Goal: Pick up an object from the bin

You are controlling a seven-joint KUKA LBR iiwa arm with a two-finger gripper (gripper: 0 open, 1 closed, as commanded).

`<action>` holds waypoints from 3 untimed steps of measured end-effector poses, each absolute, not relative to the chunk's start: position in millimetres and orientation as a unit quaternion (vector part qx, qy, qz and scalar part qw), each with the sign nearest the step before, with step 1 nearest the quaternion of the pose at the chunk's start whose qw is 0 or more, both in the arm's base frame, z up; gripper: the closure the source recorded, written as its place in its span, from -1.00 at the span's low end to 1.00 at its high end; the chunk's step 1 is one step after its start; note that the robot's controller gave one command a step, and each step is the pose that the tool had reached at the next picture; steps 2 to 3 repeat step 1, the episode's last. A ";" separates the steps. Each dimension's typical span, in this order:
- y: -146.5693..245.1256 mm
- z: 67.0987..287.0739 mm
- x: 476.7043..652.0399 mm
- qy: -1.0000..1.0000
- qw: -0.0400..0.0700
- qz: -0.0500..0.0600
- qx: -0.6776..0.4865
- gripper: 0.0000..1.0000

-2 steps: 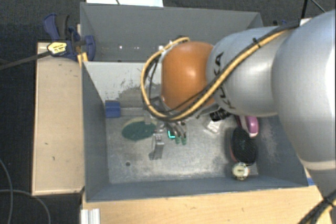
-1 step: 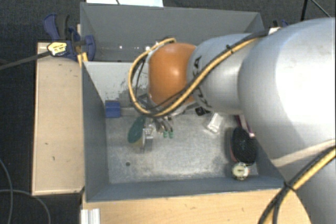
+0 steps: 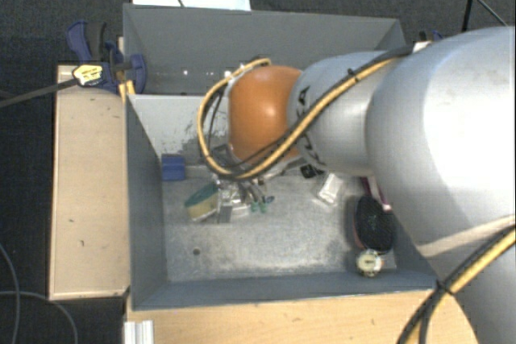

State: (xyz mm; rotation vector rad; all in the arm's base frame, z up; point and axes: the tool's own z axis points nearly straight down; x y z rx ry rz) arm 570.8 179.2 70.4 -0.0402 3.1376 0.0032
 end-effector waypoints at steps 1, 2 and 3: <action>170.9 208.5 536.7 1.000 0.004 0.002 -0.005 1.00; 170.9 208.5 536.7 1.000 0.004 0.002 -0.005 1.00; 170.9 208.5 536.7 1.000 0.004 0.002 -0.005 1.00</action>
Offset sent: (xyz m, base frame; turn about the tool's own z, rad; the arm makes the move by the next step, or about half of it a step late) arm -0.0359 -0.0088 0.1331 0.0165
